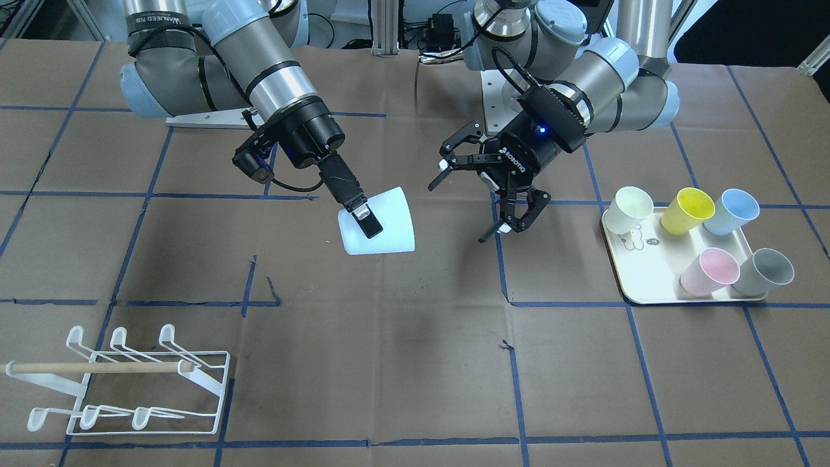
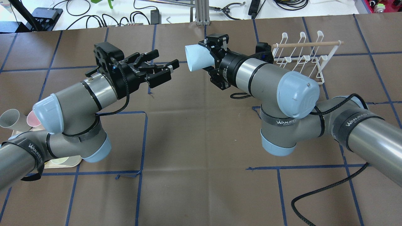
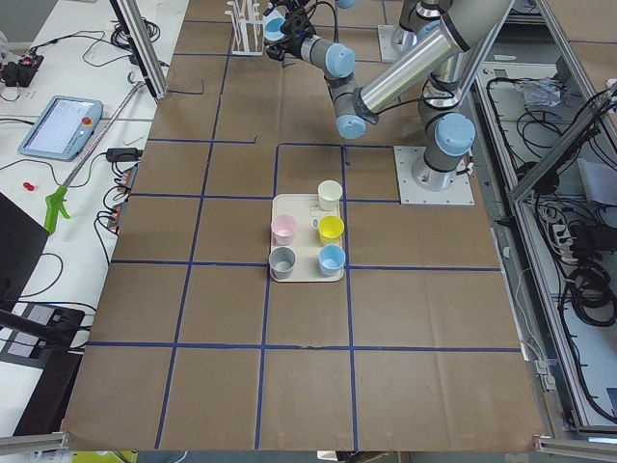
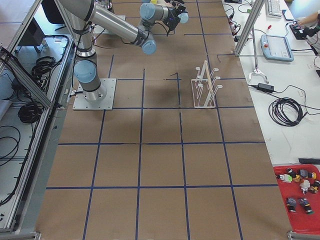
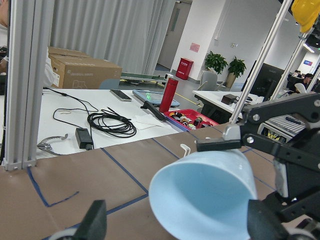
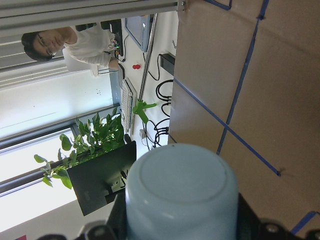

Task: Transfer IKEA cup to right arm and place on rack

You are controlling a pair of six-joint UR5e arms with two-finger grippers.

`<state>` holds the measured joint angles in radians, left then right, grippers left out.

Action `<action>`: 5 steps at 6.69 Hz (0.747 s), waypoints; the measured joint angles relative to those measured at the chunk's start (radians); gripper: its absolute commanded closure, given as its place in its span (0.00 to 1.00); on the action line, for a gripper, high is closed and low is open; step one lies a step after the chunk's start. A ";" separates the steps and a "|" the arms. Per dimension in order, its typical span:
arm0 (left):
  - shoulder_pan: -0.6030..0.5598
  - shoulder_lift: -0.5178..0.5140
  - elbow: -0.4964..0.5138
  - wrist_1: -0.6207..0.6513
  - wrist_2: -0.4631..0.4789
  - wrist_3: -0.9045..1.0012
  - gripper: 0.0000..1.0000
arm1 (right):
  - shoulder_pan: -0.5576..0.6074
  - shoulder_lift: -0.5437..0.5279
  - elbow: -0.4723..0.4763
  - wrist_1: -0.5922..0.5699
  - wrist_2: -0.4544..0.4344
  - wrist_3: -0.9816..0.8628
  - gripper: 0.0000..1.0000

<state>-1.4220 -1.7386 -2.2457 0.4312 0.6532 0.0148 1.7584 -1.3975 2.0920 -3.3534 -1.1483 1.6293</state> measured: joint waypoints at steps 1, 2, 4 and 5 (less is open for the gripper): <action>0.040 0.007 0.008 -0.037 0.014 0.000 0.01 | -0.039 0.004 -0.007 -0.003 0.000 -0.019 0.87; 0.064 0.019 0.032 -0.112 0.083 0.000 0.01 | -0.088 0.004 -0.012 -0.003 0.000 -0.077 0.89; 0.065 0.064 0.145 -0.399 0.316 0.001 0.01 | -0.168 0.002 -0.017 -0.003 -0.001 -0.314 0.89; 0.050 0.082 0.237 -0.609 0.416 0.001 0.01 | -0.198 0.003 -0.026 -0.003 -0.009 -0.486 0.89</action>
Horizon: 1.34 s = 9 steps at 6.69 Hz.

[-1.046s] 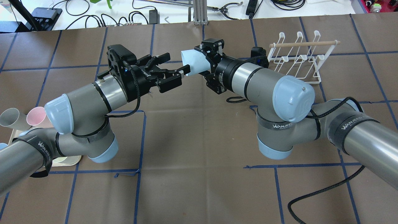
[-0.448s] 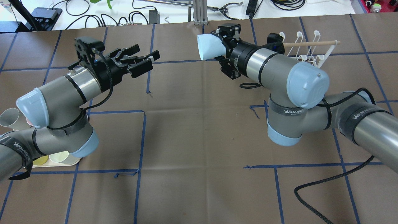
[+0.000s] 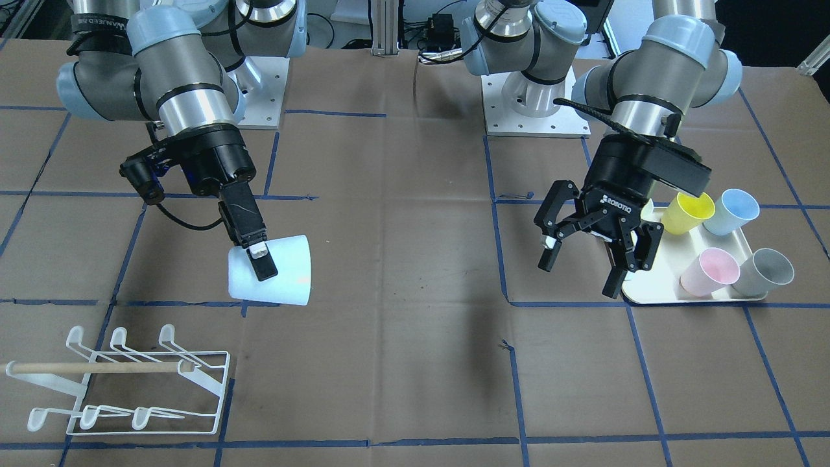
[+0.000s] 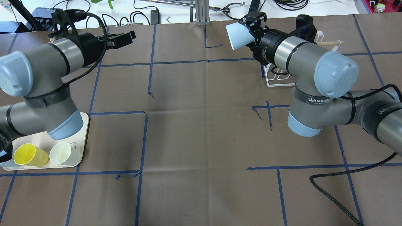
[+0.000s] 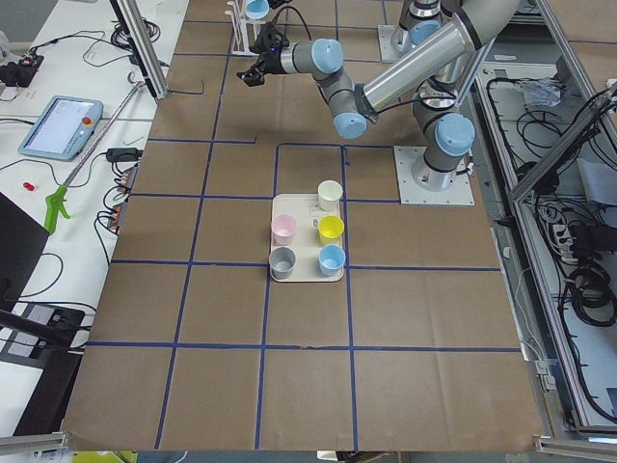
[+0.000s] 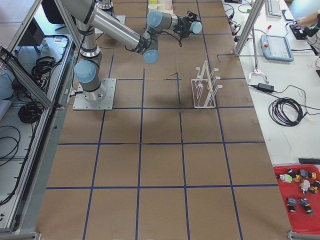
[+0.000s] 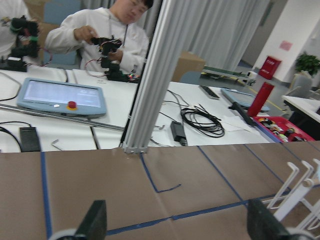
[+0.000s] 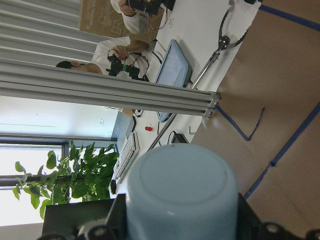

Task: Transfer IKEA cup to right arm and place on rack

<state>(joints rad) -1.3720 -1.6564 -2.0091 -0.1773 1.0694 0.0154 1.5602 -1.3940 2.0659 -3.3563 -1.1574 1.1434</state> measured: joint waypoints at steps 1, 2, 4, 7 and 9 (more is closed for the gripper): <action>-0.035 0.005 0.106 -0.232 0.108 0.000 0.01 | -0.028 0.007 -0.017 0.000 -0.015 -0.163 0.91; -0.081 0.001 0.214 -0.468 0.221 -0.010 0.01 | -0.055 0.028 -0.045 0.000 -0.030 -0.335 0.91; -0.145 -0.001 0.406 -0.969 0.368 -0.062 0.01 | -0.093 0.105 -0.134 0.000 -0.085 -0.645 0.91; -0.155 0.054 0.458 -1.349 0.482 -0.069 0.01 | -0.117 0.222 -0.217 -0.001 -0.188 -0.915 0.91; -0.152 0.097 0.427 -1.380 0.501 -0.059 0.01 | -0.141 0.296 -0.278 -0.022 -0.210 -1.052 0.91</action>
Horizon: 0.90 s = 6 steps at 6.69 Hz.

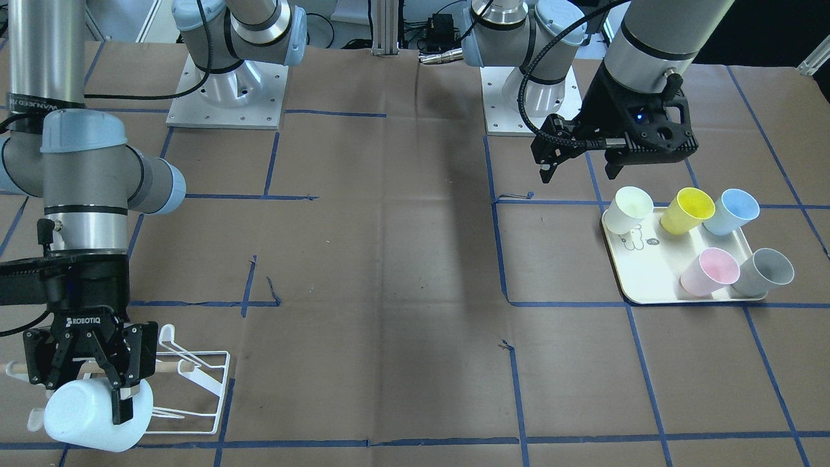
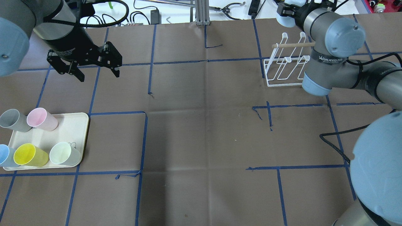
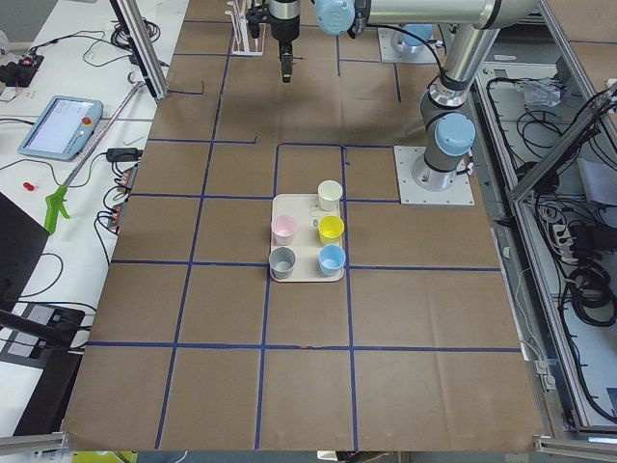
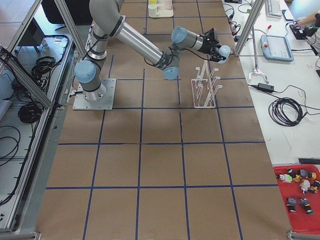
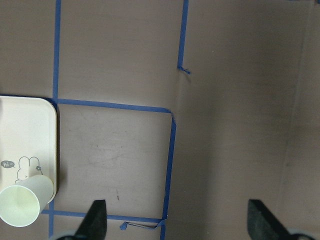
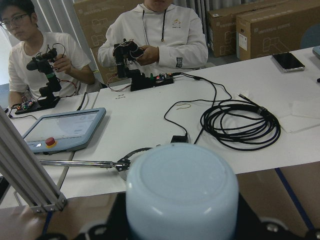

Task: Transfer IKEA cup to right arm and place on rack

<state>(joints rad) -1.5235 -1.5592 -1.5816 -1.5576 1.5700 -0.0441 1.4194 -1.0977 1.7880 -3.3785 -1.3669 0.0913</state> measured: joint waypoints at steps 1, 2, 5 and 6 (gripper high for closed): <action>0.013 0.010 -0.007 -0.006 0.004 0.029 0.01 | -0.006 0.039 -0.016 -0.034 -0.003 -0.043 0.91; 0.049 0.021 -0.019 -0.013 0.008 0.090 0.01 | -0.009 0.066 -0.021 -0.062 -0.005 -0.061 0.91; 0.333 0.140 -0.214 0.003 0.006 0.433 0.01 | -0.006 0.094 0.015 -0.113 -0.031 -0.067 0.91; 0.443 0.170 -0.291 0.037 0.006 0.541 0.02 | -0.003 0.090 0.032 -0.116 -0.033 -0.066 0.91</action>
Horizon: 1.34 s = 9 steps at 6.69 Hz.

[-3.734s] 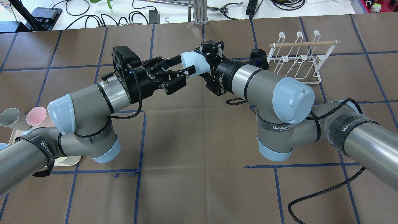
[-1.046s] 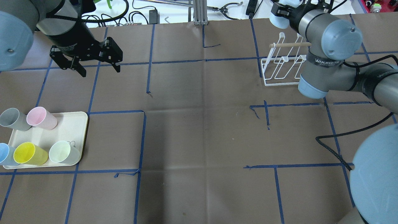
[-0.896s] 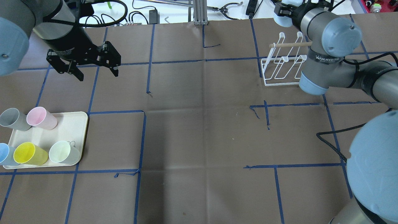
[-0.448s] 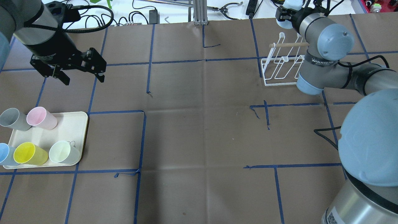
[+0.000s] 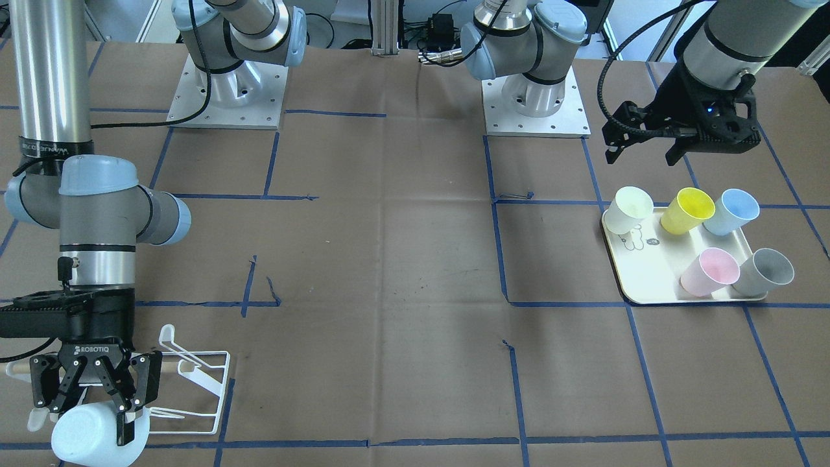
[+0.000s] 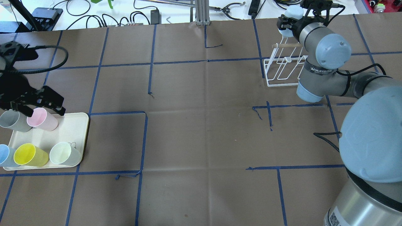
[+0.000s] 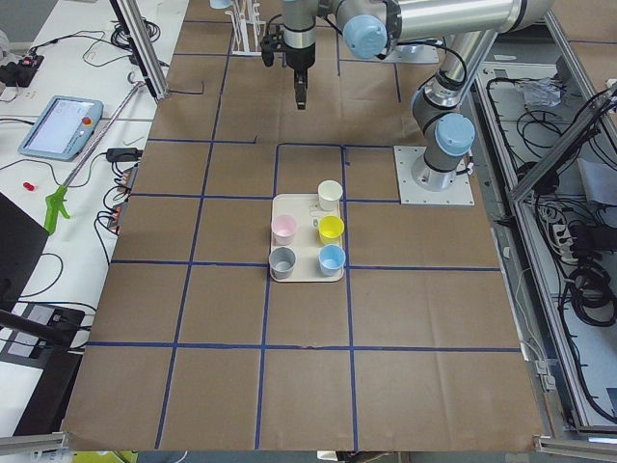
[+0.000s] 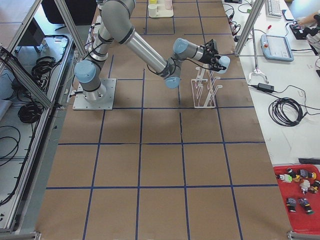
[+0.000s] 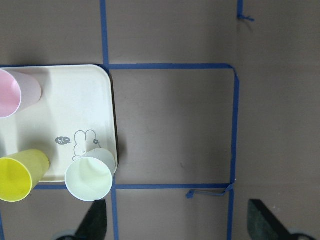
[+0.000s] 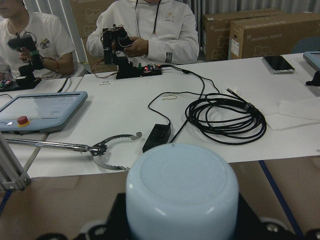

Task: Transfer IKEA cup to right arm and place on rack

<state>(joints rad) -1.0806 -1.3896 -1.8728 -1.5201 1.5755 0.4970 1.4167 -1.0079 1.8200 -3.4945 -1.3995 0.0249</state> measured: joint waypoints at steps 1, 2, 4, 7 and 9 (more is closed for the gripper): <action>0.075 0.011 -0.073 0.064 0.000 0.066 0.01 | 0.004 -0.004 0.010 -0.001 -0.001 0.002 0.90; 0.108 0.014 -0.145 0.150 -0.001 0.089 0.01 | 0.007 -0.005 0.020 -0.002 -0.001 0.006 0.80; 0.120 -0.001 -0.268 0.323 -0.010 0.089 0.03 | 0.009 -0.005 0.041 0.000 0.000 0.009 0.01; 0.112 -0.025 -0.407 0.492 -0.027 0.052 0.03 | 0.010 -0.005 0.043 0.013 0.002 0.001 0.00; 0.106 -0.079 -0.461 0.564 -0.024 0.053 0.14 | 0.010 -0.008 0.040 0.014 0.001 0.002 0.00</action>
<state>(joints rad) -0.9749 -1.4687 -2.3342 -0.9558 1.5519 0.5496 1.4266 -1.0155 1.8602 -3.4804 -1.3988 0.0266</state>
